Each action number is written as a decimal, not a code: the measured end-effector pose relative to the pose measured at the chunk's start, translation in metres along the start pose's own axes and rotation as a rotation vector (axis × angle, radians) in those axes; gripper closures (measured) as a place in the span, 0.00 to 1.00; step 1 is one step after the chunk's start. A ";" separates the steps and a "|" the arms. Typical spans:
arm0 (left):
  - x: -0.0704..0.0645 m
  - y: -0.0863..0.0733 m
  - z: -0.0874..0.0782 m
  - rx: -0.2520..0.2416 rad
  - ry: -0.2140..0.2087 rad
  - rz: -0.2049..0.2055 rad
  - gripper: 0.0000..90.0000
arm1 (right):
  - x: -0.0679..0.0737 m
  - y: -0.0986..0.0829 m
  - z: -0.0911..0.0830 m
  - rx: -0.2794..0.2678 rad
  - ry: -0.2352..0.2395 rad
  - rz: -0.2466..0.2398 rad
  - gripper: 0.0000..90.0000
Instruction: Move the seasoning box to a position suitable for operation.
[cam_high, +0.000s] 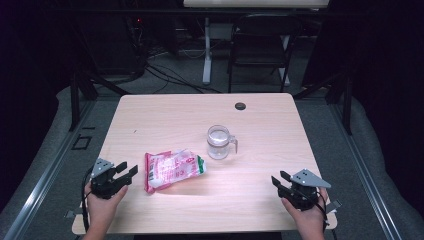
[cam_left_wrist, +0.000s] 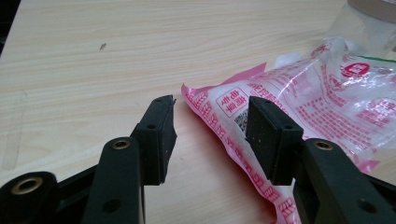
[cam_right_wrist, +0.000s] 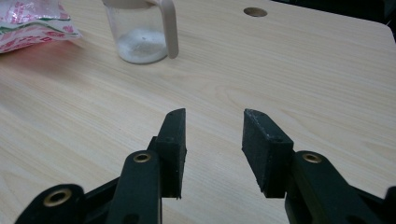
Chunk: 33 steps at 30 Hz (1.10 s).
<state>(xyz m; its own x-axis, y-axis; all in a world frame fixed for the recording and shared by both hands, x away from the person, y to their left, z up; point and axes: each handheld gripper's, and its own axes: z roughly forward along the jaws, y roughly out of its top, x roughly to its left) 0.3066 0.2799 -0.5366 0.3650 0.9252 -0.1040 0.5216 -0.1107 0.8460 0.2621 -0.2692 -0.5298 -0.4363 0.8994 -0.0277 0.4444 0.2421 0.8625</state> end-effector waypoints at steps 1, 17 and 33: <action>-0.002 0.004 0.001 -0.002 0.002 0.013 0.58 | -0.001 0.002 -0.001 0.005 0.000 0.003 0.66; -0.010 0.023 0.005 -0.018 -0.023 0.012 0.61 | 0.008 0.040 0.032 0.074 0.049 -0.030 0.65; -0.015 0.012 -0.001 -0.010 -0.101 0.052 0.63 | 0.048 0.082 0.121 0.061 0.069 -0.069 0.70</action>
<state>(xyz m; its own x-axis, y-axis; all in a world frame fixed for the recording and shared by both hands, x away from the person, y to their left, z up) 0.3069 0.2650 -0.5245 0.4679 0.8767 -0.1115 0.4923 -0.1537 0.8568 0.3723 -0.1616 -0.5218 -0.5197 0.8529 -0.0494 0.4568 0.3263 0.8276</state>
